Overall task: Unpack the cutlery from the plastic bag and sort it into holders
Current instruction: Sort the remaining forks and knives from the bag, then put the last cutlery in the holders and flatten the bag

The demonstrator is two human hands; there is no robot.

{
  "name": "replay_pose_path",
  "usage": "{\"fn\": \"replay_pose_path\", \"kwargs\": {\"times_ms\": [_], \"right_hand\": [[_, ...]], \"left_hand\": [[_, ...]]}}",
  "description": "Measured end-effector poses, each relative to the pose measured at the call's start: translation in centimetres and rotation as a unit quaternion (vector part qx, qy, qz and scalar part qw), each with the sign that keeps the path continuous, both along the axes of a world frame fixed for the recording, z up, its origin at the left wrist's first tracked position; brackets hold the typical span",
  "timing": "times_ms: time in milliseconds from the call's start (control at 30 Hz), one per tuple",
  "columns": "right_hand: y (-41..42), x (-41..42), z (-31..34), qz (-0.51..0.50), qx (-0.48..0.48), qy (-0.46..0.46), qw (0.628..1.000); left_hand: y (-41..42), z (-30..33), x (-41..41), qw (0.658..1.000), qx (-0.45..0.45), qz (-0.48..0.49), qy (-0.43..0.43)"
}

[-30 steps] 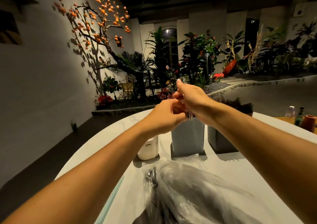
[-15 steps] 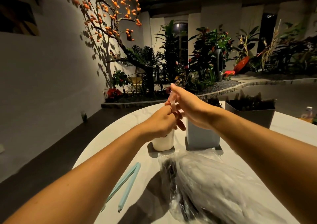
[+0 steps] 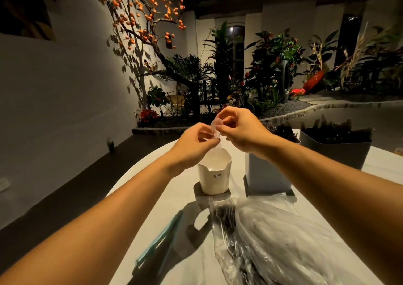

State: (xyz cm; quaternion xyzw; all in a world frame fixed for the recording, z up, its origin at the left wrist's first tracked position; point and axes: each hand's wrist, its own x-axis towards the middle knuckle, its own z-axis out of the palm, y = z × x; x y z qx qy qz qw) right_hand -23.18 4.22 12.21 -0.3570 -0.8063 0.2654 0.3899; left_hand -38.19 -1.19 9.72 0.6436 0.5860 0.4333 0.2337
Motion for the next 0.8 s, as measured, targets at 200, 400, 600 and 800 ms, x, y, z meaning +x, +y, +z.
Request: {"fn": "replay_pose_path", "kwargs": {"times_ms": [200, 400, 600, 800], "right_hand": [[1.9, -1.4, -2.2, -0.032, 0.021, -0.084, 0.996], [3.5, -1.9, -4.3, -0.057, 0.048, -0.166, 0.983], [3.5, -3.0, -5.4, -0.045, 0.071, -0.303, 0.949], [2.9, -2.2, -3.2, -0.051, 0.067, -0.250, 0.965]], "left_hand": [[2.4, -1.4, -0.8, 0.982, 0.107, 0.105, 0.118], [4.1, -3.6, -1.6, 0.974, 0.050, 0.128, 0.182], [4.9, -4.4, -2.5, 0.965, -0.053, 0.121, 0.227], [3.6, -2.7, -2.0, 0.973, -0.024, 0.126, 0.194]]}}
